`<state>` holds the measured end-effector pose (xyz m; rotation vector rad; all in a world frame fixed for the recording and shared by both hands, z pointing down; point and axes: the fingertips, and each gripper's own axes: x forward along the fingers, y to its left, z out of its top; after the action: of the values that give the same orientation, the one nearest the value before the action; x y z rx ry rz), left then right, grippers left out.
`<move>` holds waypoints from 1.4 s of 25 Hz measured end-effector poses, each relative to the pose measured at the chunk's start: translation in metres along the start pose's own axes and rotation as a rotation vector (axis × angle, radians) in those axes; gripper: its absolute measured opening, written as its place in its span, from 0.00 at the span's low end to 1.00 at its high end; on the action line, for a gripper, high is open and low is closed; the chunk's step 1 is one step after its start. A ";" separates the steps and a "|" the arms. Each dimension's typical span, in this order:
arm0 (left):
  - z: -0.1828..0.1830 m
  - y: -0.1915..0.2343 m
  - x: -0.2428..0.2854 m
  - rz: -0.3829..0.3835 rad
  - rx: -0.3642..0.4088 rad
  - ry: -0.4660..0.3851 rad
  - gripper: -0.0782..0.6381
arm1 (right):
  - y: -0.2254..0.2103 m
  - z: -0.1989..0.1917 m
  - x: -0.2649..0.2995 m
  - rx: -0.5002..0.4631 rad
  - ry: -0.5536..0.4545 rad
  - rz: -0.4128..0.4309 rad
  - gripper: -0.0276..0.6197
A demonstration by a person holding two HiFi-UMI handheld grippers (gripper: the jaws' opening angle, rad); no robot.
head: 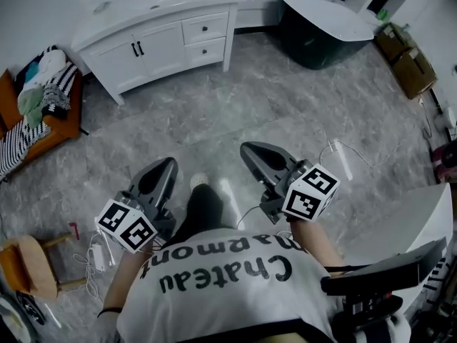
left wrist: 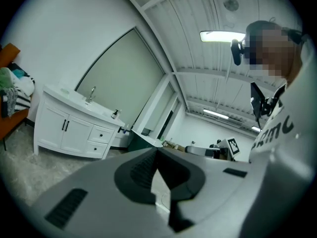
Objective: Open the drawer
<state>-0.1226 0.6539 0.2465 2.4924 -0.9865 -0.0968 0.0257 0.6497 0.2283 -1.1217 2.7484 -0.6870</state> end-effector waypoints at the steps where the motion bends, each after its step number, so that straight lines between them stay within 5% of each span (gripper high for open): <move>1: 0.002 0.004 0.007 -0.009 -0.001 0.003 0.12 | -0.006 0.000 0.006 0.003 0.008 -0.004 0.06; 6: 0.017 0.043 0.054 -0.046 -0.030 0.017 0.12 | -0.042 0.014 0.050 0.028 0.019 -0.020 0.06; 19: 0.132 0.169 0.190 -0.178 0.020 0.064 0.12 | -0.142 0.105 0.208 0.029 -0.012 -0.074 0.06; 35: 0.187 0.226 0.253 -0.209 0.104 0.044 0.12 | -0.195 0.151 0.282 -0.003 -0.052 -0.126 0.06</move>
<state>-0.1206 0.2693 0.2029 2.6749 -0.7277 -0.0566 -0.0152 0.2784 0.2020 -1.3027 2.6550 -0.6586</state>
